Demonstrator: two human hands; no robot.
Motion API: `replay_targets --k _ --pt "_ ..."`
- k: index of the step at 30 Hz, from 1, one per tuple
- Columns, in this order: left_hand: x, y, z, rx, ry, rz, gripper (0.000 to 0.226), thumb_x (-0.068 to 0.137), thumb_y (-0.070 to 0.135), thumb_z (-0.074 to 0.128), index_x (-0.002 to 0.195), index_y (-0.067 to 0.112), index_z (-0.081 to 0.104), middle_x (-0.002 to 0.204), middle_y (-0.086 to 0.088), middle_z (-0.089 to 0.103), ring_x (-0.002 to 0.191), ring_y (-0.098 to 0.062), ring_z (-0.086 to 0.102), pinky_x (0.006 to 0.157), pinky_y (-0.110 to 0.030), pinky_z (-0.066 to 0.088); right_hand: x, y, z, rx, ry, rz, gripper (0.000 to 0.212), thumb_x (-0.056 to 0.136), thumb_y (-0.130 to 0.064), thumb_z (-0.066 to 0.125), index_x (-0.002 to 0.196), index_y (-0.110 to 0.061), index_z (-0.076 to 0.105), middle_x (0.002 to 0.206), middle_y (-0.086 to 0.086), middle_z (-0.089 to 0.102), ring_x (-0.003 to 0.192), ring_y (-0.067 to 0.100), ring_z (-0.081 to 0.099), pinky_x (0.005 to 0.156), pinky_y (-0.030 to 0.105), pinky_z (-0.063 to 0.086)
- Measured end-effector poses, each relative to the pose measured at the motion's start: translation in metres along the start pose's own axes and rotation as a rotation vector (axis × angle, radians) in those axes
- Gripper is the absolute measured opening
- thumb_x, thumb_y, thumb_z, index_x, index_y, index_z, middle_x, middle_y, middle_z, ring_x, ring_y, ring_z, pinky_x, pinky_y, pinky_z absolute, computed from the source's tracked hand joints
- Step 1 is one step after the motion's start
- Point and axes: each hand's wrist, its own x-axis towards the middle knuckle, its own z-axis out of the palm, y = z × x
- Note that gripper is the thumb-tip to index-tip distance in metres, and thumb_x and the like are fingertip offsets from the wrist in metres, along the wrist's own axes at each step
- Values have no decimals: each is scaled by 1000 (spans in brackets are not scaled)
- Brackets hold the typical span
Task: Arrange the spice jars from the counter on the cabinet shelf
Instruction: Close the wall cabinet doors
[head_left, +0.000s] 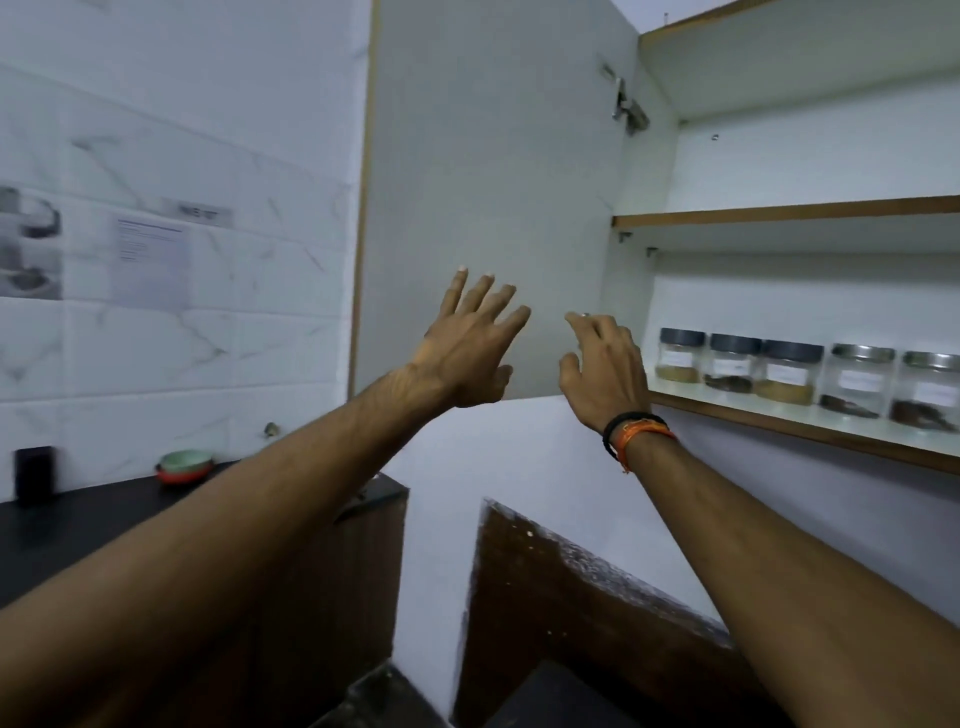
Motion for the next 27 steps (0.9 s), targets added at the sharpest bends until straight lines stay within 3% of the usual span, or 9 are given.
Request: replay_targets --k 8,12,16,18,20,22,24,25,27 --pt "-57 -69 -6 107 108 -215 87 84 36 63 158 17 21 167 -21 3 153 -42 -3 122 -61 1 39 -94 25 57 56 -189 64 92 -19 50 152 -16 29 157 12 29 143 29 29 111 45 34" --pt "-75 -89 -4 27 170 -283 94 83 31 64 160 15 12 166 -23 -2 154 -41 -1 124 -55 9 53 -128 27 83 90 -266 63 95 -23 48 153 -18 27 160 11 24 145 30 25 113 45 30" --pt "-81 -95 -3 -367 191 -495 104 86 35 63 159 13 -7 167 -20 -2 147 -39 26 111 -50 41 63 -149 29 96 98 -310 62 96 -24 46 154 -21 26 161 10 21 146 30 23 114 46 28" --pt "-77 -99 0 -544 168 -558 99 90 33 61 159 11 -7 168 -15 3 150 -33 24 115 -45 35 66 -156 31 105 101 -319 62 96 -24 45 154 -22 25 162 10 19 147 30 22 114 46 28" --pt "-71 -104 2 -796 123 -593 85 93 26 60 159 11 8 165 -13 23 144 -30 37 115 -43 38 69 -162 32 123 105 -329 62 96 -24 45 155 -22 24 162 9 18 147 29 21 114 46 29" --pt "-66 -105 3 -1110 88 -642 61 93 21 59 149 20 34 149 -8 49 121 -22 59 91 -34 57 71 -166 34 144 111 -332 62 97 -24 45 155 -21 23 162 10 18 148 28 20 116 45 31" --pt "-64 -104 3 -1299 86 -668 40 93 20 59 131 26 46 129 -2 62 102 -11 65 68 -19 57 71 -168 35 171 119 -324 62 98 -26 45 155 -20 23 162 11 19 148 28 21 116 45 32" --pt "-64 -103 4 -1347 93 -674 36 93 20 59 127 26 48 124 0 64 99 -11 66 66 -18 56 71 -168 36 183 125 -316 61 98 -28 45 155 -20 24 162 11 19 147 28 22 115 45 33" --pt "-65 -103 4 -1408 104 -675 35 95 19 59 128 23 50 121 -1 66 101 -14 68 76 -28 61 70 -169 35 204 147 -298 62 99 -34 45 155 -20 24 162 11 20 147 27 23 115 44 33"
